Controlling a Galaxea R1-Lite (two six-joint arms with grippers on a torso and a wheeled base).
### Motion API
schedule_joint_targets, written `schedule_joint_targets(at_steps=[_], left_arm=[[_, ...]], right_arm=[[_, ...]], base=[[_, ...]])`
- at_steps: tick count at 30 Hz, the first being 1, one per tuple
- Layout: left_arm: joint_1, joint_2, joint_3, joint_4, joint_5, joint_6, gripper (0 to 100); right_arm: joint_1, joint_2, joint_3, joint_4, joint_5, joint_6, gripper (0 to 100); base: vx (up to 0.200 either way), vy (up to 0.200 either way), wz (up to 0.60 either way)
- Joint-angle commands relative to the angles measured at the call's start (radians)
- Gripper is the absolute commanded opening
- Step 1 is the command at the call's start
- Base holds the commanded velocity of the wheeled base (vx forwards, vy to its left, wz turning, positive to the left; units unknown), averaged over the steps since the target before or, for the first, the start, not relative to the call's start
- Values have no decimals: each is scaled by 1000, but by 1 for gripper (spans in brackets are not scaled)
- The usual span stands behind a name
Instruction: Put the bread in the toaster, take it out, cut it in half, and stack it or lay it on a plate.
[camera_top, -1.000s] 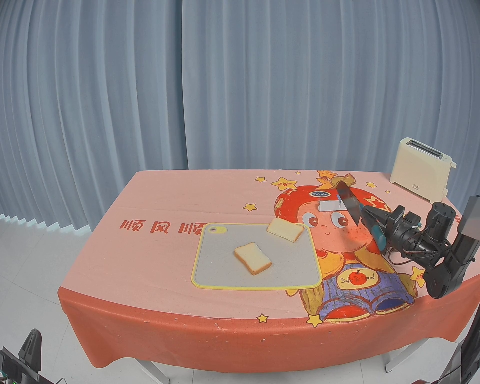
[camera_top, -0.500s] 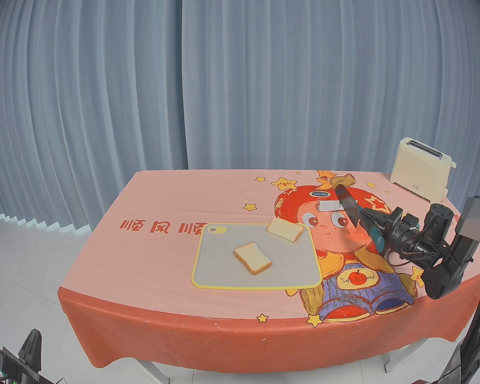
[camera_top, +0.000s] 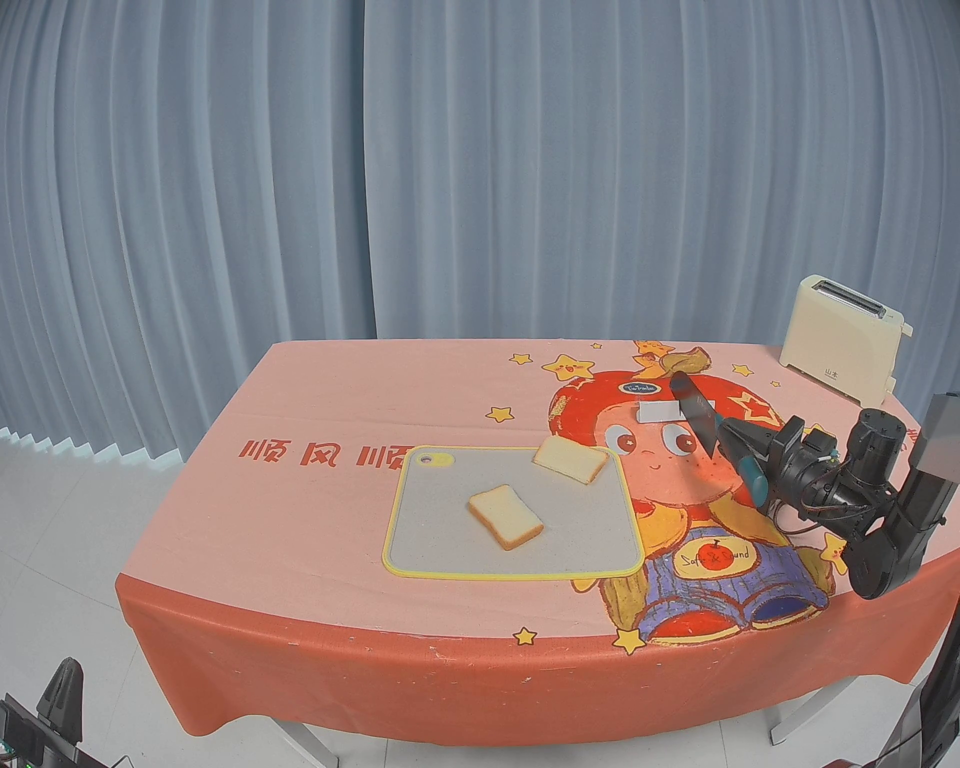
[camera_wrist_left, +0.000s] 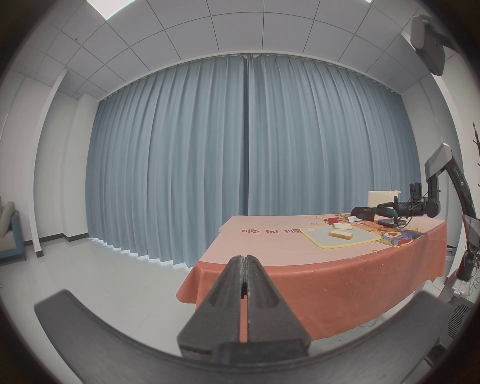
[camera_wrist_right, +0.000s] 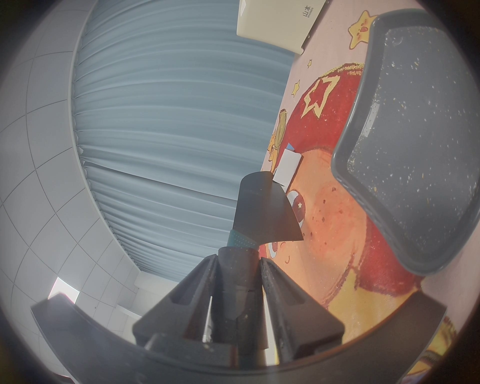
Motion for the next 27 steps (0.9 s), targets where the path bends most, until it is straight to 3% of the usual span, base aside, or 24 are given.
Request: schedule_joint_targets(at_steps=[1, 15, 16, 27], left_arm=[[0, 2, 18, 0, 0, 0, 0], [0, 2, 18, 0, 0, 0, 0], [0, 2, 18, 0, 0, 0, 0], [0, 2, 18, 0, 0, -2, 0]], right_arm=[[3, 5, -1, 1, 1, 0, 0], [1, 25, -2, 1, 1, 0, 0], [1, 25, -4, 1, 1, 0, 100], [0, 38, 2, -3, -1, 0, 100]], base=[[0, 0, 0], [0, 0, 0], [0, 0, 0], [0, 0, 0]])
